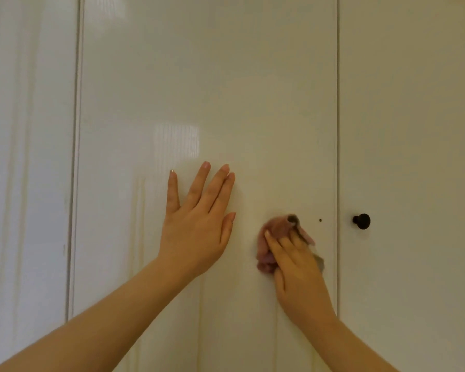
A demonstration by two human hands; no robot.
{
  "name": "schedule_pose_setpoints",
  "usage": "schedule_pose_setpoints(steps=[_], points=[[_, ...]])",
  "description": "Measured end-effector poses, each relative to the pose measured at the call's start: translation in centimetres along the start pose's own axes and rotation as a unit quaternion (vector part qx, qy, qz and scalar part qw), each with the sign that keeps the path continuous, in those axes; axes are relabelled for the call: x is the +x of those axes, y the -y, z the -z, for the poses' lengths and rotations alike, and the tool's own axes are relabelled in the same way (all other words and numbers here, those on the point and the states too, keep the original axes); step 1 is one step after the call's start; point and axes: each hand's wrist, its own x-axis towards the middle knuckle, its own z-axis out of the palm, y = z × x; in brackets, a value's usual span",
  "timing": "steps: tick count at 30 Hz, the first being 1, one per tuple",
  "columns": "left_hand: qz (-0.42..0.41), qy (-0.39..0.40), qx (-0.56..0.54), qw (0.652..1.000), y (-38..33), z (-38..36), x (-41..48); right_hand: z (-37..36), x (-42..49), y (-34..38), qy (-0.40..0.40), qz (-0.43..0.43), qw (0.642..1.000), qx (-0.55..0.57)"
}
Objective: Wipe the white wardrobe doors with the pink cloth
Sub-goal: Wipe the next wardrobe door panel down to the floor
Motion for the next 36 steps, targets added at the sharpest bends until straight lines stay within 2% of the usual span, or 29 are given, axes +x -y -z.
schedule_pose_setpoints(steps=[2, 4, 6, 10, 12, 13, 15, 17, 19, 21, 23, 24, 26, 28, 30, 33, 34, 36], points=[[-0.007, 0.001, 0.018, 1.000, 1.2, 0.1, 0.2, 0.7, 3.2, -0.2, -0.020, 0.012, 1.000, -0.004], [0.003, 0.001, 0.022, 1.000, 2.0, 0.2, 0.7, 1.3, 8.0, -0.2, -0.036, -0.033, 0.999, -0.009], [0.015, -0.001, 0.017, 1.000, 2.1, 0.4, 0.8, 0.8, 9.0, 0.3, -0.045, -0.079, 0.996, 0.004], [0.014, 0.015, 0.011, 1.000, 2.6, 0.8, -0.5, -0.9, 0.9, 2.2, -0.014, 0.014, 0.999, -0.029], [-0.002, 0.027, 0.022, 0.999, 3.3, 0.7, -0.6, -0.1, 2.3, 1.4, -0.006, 0.063, 0.998, -0.026], [-0.005, 0.029, 0.030, 0.999, 3.6, 0.6, -0.4, 0.4, 4.5, 1.1, -0.015, 0.056, 0.998, -0.022], [0.004, 0.021, 0.034, 0.999, 4.1, 0.5, 0.3, 1.2, 9.7, 0.7, -0.024, -0.026, 0.999, -0.015], [0.015, 0.004, 0.027, 1.000, 3.9, 0.6, 0.8, 0.9, 10.8, 0.9, -0.044, -0.071, 0.996, -0.009], [0.013, -0.005, 0.020, 1.000, 3.5, 1.0, 0.6, -0.4, 7.0, 1.6, -0.054, -0.034, 0.998, -0.019], [0.003, 0.001, 0.020, 1.000, 3.6, 1.1, 0.1, -0.9, 2.6, 2.3, -0.027, 0.019, 0.999, -0.026], [0.005, 0.010, 0.029, 1.000, 4.2, 1.3, -0.1, -0.5, 3.8, 1.9, -0.021, 0.051, 0.998, -0.017], [0.012, 0.014, 0.033, 0.999, 4.6, 1.3, 0.0, -0.1, 5.9, 1.9, -0.033, 0.043, 0.998, -0.011], [0.034, 0.016, 0.033, 0.999, 5.2, 1.4, 0.1, 0.4, 11.0, 2.1, -0.047, -0.033, 0.998, 0.009], [0.049, 0.014, 0.028, 0.998, 5.3, 1.6, -0.1, -0.1, 12.7, 3.0, -0.062, -0.075, 0.995, 0.022], [0.055, 0.012, 0.025, 0.998, 5.4, 1.8, -0.8, -1.6, 9.4, 4.3, -0.067, -0.010, 0.998, 0.004], [0.048, 0.023, 0.034, 0.998, 6.1, 2.2, -2.0, -2.2, 4.1, 5.3, -0.010, 0.117, 0.993, -0.021], [0.050, 0.026, 0.041, 0.998, 6.6, 2.4, -2.3, -2.1, 5.2, 5.0, -0.020, 0.145, 0.989, -0.022], [0.051, 0.026, 0.049, 0.997, 7.3, 2.5, -2.2, -1.9, 9.2, 4.5, -0.065, 0.149, 0.986, -0.027]])
